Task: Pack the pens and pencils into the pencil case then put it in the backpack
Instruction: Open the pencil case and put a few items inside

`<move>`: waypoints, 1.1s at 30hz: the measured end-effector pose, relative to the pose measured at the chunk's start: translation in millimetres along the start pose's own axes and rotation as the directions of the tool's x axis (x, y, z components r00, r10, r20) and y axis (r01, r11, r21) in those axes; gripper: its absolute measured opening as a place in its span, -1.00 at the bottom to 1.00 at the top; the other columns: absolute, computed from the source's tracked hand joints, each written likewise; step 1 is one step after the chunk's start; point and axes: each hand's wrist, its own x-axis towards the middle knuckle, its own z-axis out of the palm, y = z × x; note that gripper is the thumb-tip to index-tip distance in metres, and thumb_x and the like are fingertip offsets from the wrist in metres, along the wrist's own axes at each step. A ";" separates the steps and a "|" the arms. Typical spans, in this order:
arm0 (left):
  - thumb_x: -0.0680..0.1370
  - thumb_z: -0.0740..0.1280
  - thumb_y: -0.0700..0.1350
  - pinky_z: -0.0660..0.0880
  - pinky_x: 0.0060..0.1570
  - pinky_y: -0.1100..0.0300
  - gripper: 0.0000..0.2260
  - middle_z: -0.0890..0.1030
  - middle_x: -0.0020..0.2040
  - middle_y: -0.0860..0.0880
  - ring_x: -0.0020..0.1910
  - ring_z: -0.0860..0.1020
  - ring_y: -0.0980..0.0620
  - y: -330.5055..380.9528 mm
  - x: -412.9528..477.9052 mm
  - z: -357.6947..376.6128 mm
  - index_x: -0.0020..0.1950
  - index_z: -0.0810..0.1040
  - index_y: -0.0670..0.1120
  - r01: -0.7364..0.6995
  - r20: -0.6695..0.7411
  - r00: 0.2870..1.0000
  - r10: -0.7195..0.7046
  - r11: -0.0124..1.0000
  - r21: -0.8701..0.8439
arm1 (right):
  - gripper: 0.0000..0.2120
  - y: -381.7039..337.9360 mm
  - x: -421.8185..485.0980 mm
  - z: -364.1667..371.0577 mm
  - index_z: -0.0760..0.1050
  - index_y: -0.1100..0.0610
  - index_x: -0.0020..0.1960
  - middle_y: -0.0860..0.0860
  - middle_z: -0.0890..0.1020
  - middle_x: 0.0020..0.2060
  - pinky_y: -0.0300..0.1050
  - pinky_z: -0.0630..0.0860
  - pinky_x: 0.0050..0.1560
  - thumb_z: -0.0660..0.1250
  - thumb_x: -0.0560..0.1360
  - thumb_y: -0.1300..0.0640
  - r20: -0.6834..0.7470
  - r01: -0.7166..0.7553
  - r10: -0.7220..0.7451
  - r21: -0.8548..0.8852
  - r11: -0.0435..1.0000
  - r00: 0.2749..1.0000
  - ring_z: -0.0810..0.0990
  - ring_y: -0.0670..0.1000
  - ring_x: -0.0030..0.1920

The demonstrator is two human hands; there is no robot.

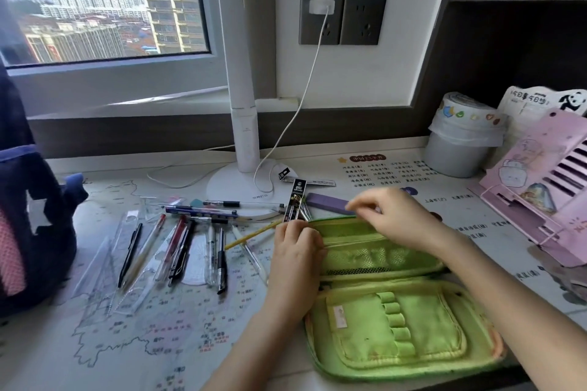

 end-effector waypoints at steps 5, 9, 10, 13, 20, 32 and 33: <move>0.46 0.32 -0.20 0.34 -0.10 0.20 -0.96 0.57 -0.12 -0.07 -0.11 0.49 -0.05 -13.8 9.4 -18.3 -0.16 0.56 -0.12 0.228 -0.133 0.963 -0.234 0.972 -0.064 | -0.65 -27.8 71.3 42.1 0.61 0.16 -0.20 0.04 0.59 -0.35 -0.17 0.44 -0.31 0.27 0.49 -0.12 -0.125 -0.243 0.228 -0.117 0.963 0.966 0.53 0.04 -0.30; 0.50 0.30 -0.21 0.39 -0.12 0.13 -0.96 0.55 -0.12 -0.09 -0.10 0.50 -0.07 -26.6 19.1 -39.4 -0.11 0.55 -0.14 0.468 -0.286 0.821 -0.495 0.869 -0.160 | -0.54 -40.0 109.2 71.9 0.32 0.12 -0.38 0.02 0.50 -0.33 -0.20 0.31 -0.38 0.32 0.42 -0.23 -0.099 -0.446 0.437 -0.114 0.887 0.894 0.53 0.09 -0.23; 0.51 0.29 -0.21 0.41 -0.11 0.11 -0.95 0.55 -0.11 -0.09 -0.09 0.49 -0.06 -28.2 20.2 -42.1 -0.10 0.54 -0.14 0.491 -0.312 0.793 -0.523 0.853 -0.179 | -0.58 -41.9 115.3 76.4 0.35 0.13 -0.33 0.04 0.55 -0.25 -0.18 0.34 -0.33 0.34 0.41 -0.19 -0.098 -0.470 0.462 -0.091 0.878 0.882 0.57 0.11 -0.15; 0.52 0.28 -0.19 0.46 -0.06 0.05 -0.96 0.54 -0.10 -0.07 -0.08 0.48 -0.04 -30.9 20.8 -43.4 -0.09 0.52 -0.12 0.513 -0.333 0.764 -0.552 0.834 -0.206 | -0.75 -42.7 125.3 85.4 0.44 0.15 -0.22 0.07 0.63 -0.11 -0.16 0.40 -0.25 0.41 0.39 0.00 -0.143 -0.542 0.542 0.041 0.839 0.828 0.62 0.14 -0.06; 0.50 0.31 -0.18 0.37 -0.14 0.21 -0.97 0.55 -0.15 0.00 -0.13 0.50 -0.02 -19.0 21.2 -44.6 -0.12 0.54 -0.10 0.420 -0.310 0.835 -0.455 0.890 -0.177 | -0.88 -28.6 89.8 24.6 0.54 0.22 -0.17 0.08 0.62 -0.33 -0.21 0.51 -0.42 0.39 0.46 0.17 -0.345 -0.098 0.429 0.673 0.733 0.835 0.60 -0.06 -0.44; 0.34 0.31 0.06 0.16 -0.18 0.07 -0.84 0.53 -0.35 0.07 -0.26 0.49 -0.06 14.8 9.7 5.9 -0.34 0.49 -0.01 -0.104 0.203 0.979 0.037 0.938 0.330 | -0.82 59.4 -1.3 5.3 0.51 0.09 -0.16 0.06 0.63 -0.25 -0.30 0.56 -0.38 0.34 0.46 0.36 -0.403 -0.001 0.527 0.794 0.608 0.748 0.63 -0.14 -0.39; 0.34 0.32 0.03 0.15 -0.18 0.08 -0.87 0.52 -0.34 0.07 -0.26 0.48 -0.06 14.6 9.5 5.8 -0.34 0.47 0.00 -0.110 0.187 0.981 0.052 0.943 0.313 | -0.83 60.6 -2.4 7.4 0.52 0.08 -0.16 0.05 0.64 -0.23 -0.28 0.56 -0.33 0.35 0.45 0.34 -0.394 -0.031 0.523 0.776 0.629 0.756 0.64 -0.12 -0.37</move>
